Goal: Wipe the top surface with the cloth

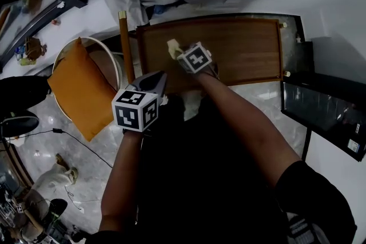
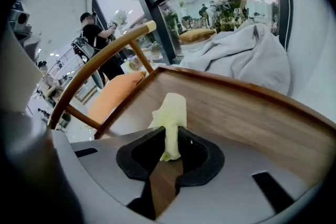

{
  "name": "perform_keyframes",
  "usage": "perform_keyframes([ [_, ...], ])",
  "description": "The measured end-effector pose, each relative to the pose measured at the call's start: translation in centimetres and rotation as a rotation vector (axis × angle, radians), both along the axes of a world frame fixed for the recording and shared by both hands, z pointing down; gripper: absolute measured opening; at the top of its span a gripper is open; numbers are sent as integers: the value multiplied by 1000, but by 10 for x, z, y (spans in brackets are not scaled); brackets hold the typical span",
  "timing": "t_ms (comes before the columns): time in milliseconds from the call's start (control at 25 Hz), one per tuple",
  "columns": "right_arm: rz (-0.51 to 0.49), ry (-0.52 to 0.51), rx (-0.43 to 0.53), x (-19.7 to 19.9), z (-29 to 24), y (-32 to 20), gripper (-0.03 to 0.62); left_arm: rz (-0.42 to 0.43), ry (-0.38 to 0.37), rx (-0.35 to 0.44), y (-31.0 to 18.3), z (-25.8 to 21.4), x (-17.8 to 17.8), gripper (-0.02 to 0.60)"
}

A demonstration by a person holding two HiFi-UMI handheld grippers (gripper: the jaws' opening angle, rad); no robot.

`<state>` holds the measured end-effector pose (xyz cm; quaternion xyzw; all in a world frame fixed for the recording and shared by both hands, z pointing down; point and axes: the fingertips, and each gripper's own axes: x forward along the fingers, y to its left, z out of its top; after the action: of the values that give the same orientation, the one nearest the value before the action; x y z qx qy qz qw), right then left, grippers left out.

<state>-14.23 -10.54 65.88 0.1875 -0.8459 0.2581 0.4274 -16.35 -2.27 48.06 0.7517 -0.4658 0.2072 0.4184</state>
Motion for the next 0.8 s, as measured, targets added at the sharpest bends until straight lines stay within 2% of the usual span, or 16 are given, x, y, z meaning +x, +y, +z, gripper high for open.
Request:
perform_keyframes([
  [360, 93, 23, 0, 102, -2, -25, 78, 58, 21, 11, -26, -4, 79, 14],
  [800, 215, 41, 19, 213, -6, -59, 80, 114, 32, 0, -41, 4, 159, 14],
])
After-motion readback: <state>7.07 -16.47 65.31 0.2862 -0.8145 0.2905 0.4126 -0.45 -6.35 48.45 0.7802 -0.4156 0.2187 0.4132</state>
